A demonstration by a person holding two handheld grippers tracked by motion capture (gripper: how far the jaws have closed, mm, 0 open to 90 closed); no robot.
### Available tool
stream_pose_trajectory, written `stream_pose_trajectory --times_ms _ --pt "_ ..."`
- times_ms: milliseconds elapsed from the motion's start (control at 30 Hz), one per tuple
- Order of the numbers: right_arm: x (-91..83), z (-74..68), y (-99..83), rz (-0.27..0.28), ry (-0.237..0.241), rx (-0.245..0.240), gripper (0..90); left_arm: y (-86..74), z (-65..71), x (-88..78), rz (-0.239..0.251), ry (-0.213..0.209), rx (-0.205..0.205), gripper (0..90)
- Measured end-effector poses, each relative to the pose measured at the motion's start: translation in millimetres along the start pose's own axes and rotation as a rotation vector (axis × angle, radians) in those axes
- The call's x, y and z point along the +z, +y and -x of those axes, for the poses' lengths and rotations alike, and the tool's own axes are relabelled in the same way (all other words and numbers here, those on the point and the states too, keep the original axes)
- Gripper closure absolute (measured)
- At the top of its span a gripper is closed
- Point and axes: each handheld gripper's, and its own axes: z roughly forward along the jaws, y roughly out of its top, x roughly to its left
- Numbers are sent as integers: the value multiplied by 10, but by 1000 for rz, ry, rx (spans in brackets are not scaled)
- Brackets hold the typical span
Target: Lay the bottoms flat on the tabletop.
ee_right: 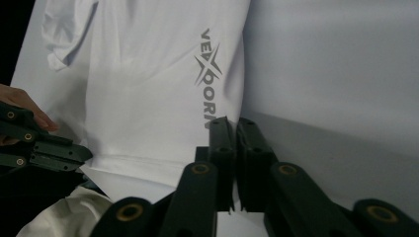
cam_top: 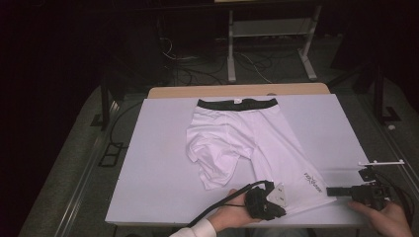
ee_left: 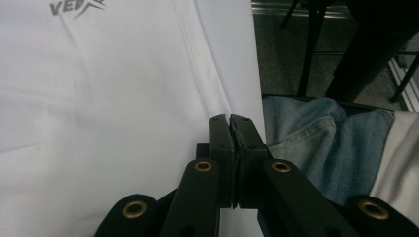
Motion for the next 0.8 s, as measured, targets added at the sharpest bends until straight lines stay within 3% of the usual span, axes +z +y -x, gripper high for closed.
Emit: stream_pose_trajectory --times_ms 100,167,200,233,267,300,333,400,533,567,600,700,733,800 --pt "0 -54 3 8 -43 -41 658 -18 -32 -29 5 -32 -23 781" --pt "-13 -107 16 28 -79 -75 590 -28 -42 -58 18 -20 -33 683" --pt "-20 -129 25 38 -88 -87 575 -34 -49 -76 27 -23 -38 644" --pt "-32 -168 42 57 -91 -109 504 -40 -56 -96 36 -27 -48 566" --pt "-32 -168 42 57 -91 -109 504 -46 -66 -120 44 -32 -56 566" --pt "-37 -186 56 67 -91 -123 465 -51 -80 -145 50 -40 -62 472" --pt "-48 -226 86 84 -91 -148 395 -61 -100 -202 68 -31 -76 442" --pt "-51 -248 106 90 -91 -159 367 -68 -118 -237 77 -25 -79 412" --pt "-55 -338 193 122 -102 -198 230 -97 -199 -401 122 -12 -121 289" --pt "-51 -378 240 134 -105 -208 160 -104 -220 -444 131 -4 -130 218" --pt "-51 -378 240 134 -105 -208 160 -112 -240 -489 138 4 -136 218" --pt "-46 -432 300 139 -98 -230 53 -140 -302 -613 167 29 -170 101" --pt "-39 -465 346 136 -99 -239 0 -148 -320 -653 172 46 -175 11" --pt "-43 -484 368 141 -95 -244 0 -168 -354 -731 187 73 -184 0"
